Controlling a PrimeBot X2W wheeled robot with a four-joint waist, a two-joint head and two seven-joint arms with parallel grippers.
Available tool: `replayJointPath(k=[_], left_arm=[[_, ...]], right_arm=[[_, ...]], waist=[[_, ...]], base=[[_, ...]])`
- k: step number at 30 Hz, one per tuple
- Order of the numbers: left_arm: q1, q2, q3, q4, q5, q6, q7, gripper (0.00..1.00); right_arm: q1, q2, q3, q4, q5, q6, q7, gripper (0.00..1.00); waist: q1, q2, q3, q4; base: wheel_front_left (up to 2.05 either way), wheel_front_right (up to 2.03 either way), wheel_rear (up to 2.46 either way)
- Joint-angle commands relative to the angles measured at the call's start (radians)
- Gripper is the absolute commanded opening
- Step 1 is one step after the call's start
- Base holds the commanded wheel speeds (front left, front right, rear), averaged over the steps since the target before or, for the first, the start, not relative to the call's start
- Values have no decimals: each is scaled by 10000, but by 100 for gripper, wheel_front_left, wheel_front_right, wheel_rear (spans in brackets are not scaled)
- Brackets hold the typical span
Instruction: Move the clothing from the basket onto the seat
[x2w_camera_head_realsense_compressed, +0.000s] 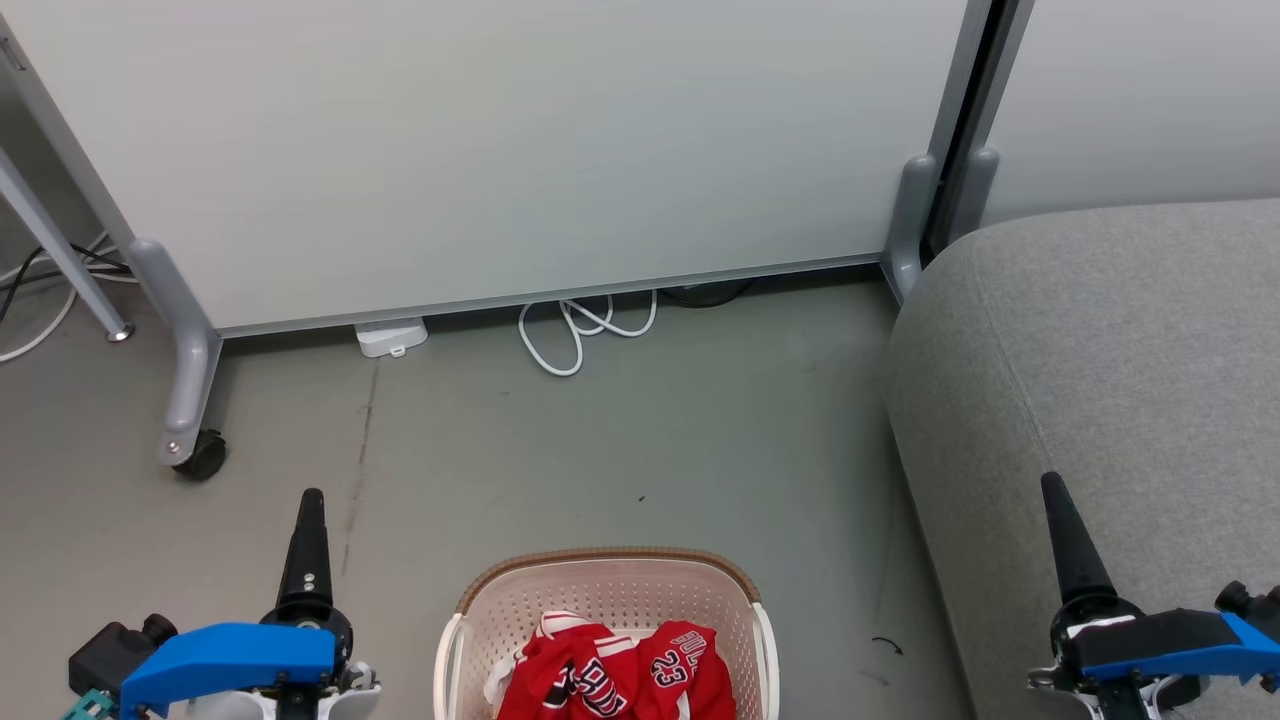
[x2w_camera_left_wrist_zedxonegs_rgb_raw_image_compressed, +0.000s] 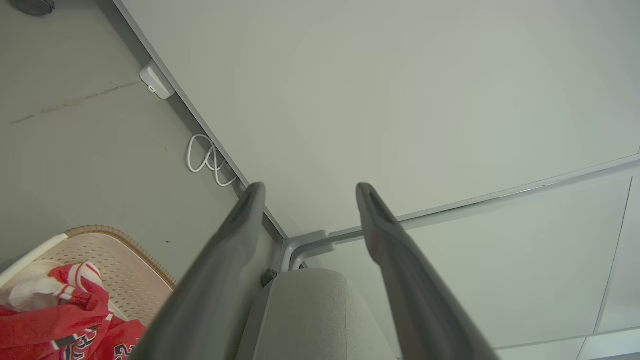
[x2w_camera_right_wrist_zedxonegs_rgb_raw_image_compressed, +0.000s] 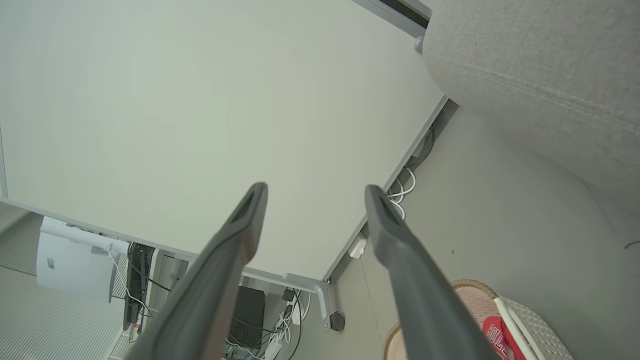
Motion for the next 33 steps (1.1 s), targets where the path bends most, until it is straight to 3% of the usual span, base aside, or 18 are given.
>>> replayJointPath(k=[1, 19, 33], left_arm=[[-191, 77, -68, -198, 369, 28, -92, 100], [-59, 163, -499, -293, 4213, 182, -737, 100], [-24, 314, -981, -102, 6355, 371, -1167, 100]], right_arm=[[-147, -51, -11, -186, -387, 16, -92, 100], [-89, -71, 55, -391, -4156, 22, -737, 100], [-3, -85, 134, -382, -6263, 23, -1098, 100]], waist=[[0, -1, 3, 4], [0, -1, 4, 37], [0, -1, -43, 72]], base=[[0, 0, 0], [0, 0, 0], [0, 0, 0]])
